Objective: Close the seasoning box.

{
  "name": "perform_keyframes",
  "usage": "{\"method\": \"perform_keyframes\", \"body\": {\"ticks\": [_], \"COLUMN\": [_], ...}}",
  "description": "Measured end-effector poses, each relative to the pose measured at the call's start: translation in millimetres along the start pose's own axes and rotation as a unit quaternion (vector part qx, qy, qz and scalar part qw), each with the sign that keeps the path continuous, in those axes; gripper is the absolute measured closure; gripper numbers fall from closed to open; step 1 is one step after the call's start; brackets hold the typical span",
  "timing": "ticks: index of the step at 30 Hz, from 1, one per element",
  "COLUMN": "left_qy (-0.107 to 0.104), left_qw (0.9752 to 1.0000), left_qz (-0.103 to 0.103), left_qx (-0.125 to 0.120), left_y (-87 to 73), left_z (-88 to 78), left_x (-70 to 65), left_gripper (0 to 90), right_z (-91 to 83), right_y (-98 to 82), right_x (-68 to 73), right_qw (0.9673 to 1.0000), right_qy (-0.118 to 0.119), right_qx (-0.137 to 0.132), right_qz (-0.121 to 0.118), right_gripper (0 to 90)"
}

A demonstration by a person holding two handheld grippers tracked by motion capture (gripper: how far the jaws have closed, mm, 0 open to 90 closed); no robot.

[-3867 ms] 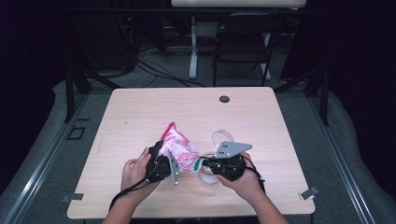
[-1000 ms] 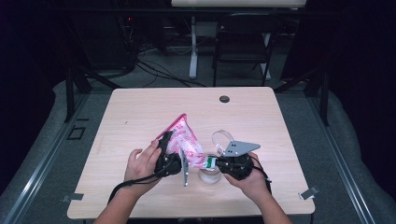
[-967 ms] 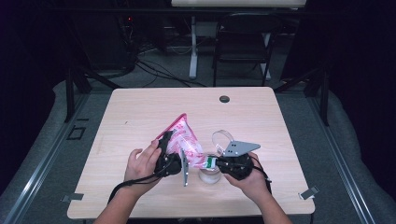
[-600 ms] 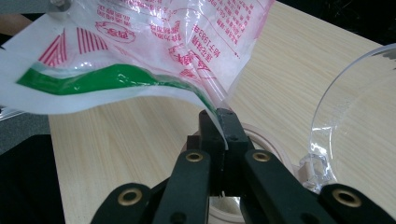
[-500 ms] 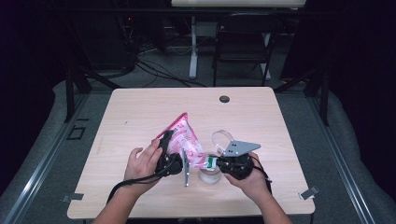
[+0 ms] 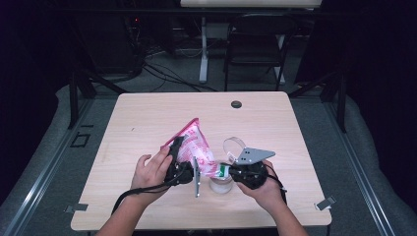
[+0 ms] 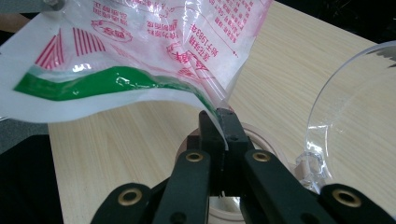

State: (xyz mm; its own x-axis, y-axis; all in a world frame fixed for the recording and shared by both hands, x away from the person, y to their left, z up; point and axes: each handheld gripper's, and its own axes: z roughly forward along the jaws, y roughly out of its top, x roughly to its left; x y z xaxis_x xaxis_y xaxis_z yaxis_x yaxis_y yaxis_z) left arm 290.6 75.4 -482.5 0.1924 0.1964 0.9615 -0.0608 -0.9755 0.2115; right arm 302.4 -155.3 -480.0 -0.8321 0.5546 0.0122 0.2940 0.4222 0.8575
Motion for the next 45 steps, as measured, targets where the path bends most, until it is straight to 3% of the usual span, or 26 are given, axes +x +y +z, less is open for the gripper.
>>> {"method": "perform_keyframes", "body": {"ticks": [45], "left_qy": [-0.003], "left_qw": [0.9998], "left_qz": [0.018], "left_qx": [0.002], "left_y": [4.3], "left_z": [2.5], "left_x": [-5.5], "left_gripper": [62.7], "right_z": [5.5], "right_y": [-7.1], "right_x": [-4.9], "right_qw": [0.9999], "right_qy": [0.001], "right_qx": [0.014], "right_qz": [0.006], "right_gripper": [90.0]}}
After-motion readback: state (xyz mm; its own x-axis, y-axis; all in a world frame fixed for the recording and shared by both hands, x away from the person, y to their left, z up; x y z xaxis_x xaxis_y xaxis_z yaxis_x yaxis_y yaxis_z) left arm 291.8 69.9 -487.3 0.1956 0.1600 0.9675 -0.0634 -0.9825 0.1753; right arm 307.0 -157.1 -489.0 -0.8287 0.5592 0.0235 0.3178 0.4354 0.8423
